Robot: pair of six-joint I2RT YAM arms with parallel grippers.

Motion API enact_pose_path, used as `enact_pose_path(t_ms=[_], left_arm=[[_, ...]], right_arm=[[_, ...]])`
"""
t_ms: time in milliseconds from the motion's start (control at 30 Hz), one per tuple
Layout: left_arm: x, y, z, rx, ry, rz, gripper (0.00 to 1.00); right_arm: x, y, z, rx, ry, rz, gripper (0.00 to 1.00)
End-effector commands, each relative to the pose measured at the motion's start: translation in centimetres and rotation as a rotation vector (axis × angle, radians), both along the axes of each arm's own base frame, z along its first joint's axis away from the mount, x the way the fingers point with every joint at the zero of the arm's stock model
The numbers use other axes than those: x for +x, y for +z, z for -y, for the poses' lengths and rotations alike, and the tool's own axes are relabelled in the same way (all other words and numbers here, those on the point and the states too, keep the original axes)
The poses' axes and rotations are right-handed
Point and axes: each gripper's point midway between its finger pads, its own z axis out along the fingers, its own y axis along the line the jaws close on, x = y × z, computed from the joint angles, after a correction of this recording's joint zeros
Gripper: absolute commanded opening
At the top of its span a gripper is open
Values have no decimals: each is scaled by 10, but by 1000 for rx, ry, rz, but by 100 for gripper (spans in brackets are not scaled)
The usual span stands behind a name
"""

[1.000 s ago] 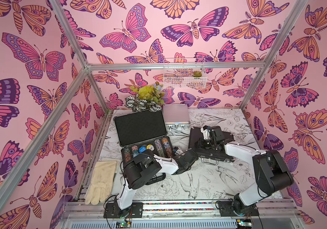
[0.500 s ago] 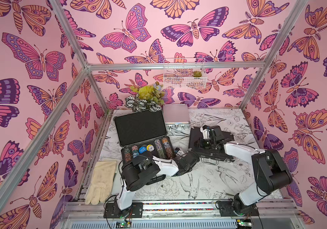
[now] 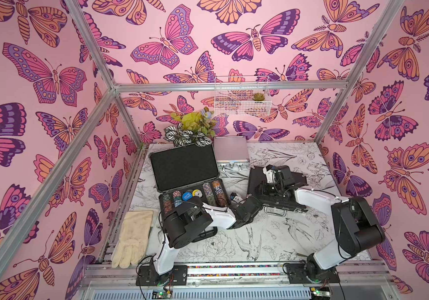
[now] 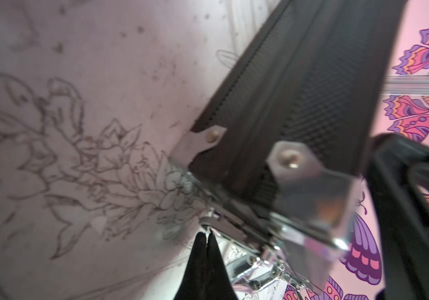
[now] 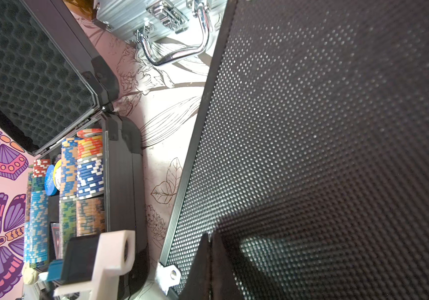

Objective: Close the poker set cases
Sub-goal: Fasten the fastener on the poker set case.

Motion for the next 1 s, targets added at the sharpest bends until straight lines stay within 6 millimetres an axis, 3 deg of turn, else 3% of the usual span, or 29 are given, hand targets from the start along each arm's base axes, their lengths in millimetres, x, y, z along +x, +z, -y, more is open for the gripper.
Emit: enact_pose_path(t_ms=[0,533,733,967], left_arm=[[7,-17,-7,23,34,-13,0],[20,-30,-21,-7,94,0,0],[11,14,-10,-41,-17,67,0],[8,67,-17,-8,-104,191,0]], right_arm=[[-92,-85,37,-196,-15,-416,9],[-101,-93,33,-198,0,-437,8],[-90,-85,32,-201,-3,-420,8],[-78,-74,36,-198,-22,-398,9]])
